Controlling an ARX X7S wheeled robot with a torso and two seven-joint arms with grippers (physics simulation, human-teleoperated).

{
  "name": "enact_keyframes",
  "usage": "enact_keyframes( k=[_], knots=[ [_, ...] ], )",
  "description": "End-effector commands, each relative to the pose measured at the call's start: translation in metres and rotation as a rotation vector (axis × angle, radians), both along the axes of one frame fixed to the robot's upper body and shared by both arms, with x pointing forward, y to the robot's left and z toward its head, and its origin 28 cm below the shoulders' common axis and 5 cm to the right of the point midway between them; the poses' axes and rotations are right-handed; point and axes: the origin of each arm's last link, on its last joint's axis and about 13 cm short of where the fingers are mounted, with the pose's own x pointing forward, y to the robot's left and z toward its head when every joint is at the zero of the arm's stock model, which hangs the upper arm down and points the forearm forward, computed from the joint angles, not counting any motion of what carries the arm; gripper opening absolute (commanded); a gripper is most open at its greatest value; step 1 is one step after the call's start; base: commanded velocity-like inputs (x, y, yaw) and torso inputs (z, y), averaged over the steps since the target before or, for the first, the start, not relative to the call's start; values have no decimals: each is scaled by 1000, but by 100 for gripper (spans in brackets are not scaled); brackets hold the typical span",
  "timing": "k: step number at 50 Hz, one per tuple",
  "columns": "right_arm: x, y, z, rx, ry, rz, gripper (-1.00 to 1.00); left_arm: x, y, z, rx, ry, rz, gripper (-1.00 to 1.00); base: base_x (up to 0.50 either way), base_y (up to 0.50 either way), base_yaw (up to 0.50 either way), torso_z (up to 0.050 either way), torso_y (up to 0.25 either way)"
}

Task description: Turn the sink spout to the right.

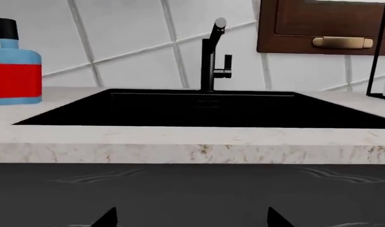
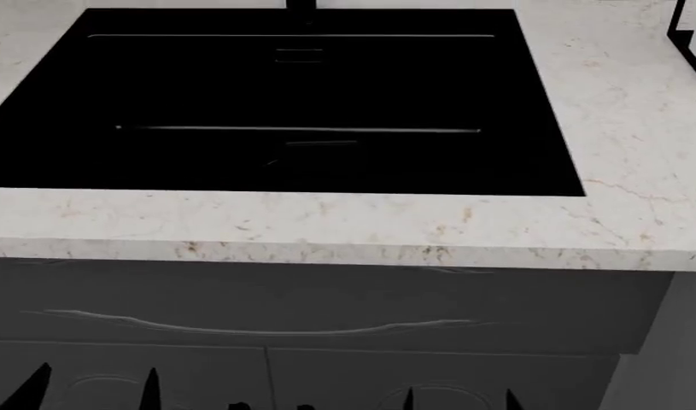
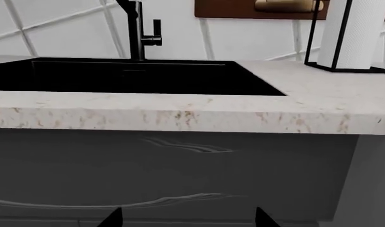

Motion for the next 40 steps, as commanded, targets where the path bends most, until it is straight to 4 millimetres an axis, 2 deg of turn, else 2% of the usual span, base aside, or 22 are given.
enact_keyframes(
  k=[1, 12, 13, 23, 28, 34, 40],
  knots=[
    [-5, 0, 24, -19, 3, 13, 100, -5, -1, 25, -2, -78, 20, 100, 0, 0, 0, 0, 0],
    [-4, -13, 43, 2, -27, -39, 100, -8, 5, 42, 1, -92, 39, 100, 0, 0, 0, 0, 0],
    [-4, -14, 45, 2, -32, -40, 100, -8, 5, 44, -44, -81, 26, 100, 0, 0, 0, 0, 0],
    [-1, -23, 61, -8, -80, -73, 100, -5, 15, 59, -80, -97, 59, 100, 0, 0, 0, 0, 0],
    [-3, -32, 76, -2, -104, -108, 100, -8, 19, 71, -74, -131, 74, 100, 0, 0, 0, 0, 0],
    [-3, -32, 90, -14, -132, -114, 100, -7, 24, 83, -64, -162, 104, 100, 0, 0, 0, 0, 0],
    [-7, -32, 113, -34, -181, -115, 100, -8, 27, 97, -67, -192, 114, 100, 0, 0, 0, 0, 0]
  ],
)
